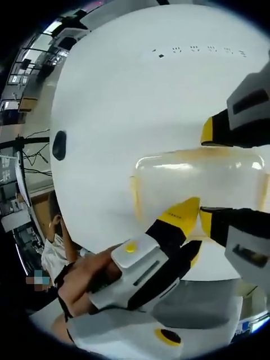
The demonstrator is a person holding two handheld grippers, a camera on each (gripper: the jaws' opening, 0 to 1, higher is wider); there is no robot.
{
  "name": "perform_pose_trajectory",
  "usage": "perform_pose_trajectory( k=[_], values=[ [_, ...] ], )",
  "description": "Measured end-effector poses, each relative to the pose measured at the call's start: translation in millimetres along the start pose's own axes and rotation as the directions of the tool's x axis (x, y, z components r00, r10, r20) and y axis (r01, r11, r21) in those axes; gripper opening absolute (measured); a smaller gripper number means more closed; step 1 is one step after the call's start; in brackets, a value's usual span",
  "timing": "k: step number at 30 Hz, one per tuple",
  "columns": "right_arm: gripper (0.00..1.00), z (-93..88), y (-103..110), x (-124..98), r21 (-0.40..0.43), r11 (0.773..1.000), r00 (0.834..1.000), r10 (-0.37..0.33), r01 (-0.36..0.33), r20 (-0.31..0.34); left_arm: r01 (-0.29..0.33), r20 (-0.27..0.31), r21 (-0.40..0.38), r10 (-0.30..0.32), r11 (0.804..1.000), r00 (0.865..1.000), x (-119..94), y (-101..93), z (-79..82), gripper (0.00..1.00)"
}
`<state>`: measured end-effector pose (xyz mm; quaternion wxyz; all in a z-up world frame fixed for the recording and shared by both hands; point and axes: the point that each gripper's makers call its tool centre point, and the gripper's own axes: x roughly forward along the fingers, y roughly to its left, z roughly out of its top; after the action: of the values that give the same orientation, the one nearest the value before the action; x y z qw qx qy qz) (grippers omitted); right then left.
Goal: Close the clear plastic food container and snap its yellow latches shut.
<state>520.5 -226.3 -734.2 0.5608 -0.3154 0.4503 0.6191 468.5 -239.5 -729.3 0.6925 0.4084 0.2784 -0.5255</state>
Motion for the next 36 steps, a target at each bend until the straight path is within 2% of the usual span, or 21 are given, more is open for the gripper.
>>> perform_pose_trajectory(
  k=[7,12,36],
  values=[
    [0.43,-1.4,3,-5,-0.013,1.0,1.0,-0.007,0.007,-0.014,0.004,0.025,-0.028,-0.003,1.0,1.0,-10,9.2,8.4,0.4],
    [0.43,0.6,4,-9,-0.024,0.999,1.0,-0.026,0.026,-0.006,0.014,0.019,-0.043,-0.013,0.999,1.0,-14,11.1,4.3,0.42],
    [0.43,-11.8,18,-27,-0.045,0.996,0.997,-0.071,0.071,0.005,0.044,-0.01,-0.047,-0.045,0.998,0.999,-21,19.2,-8.3,0.42]
  ],
)
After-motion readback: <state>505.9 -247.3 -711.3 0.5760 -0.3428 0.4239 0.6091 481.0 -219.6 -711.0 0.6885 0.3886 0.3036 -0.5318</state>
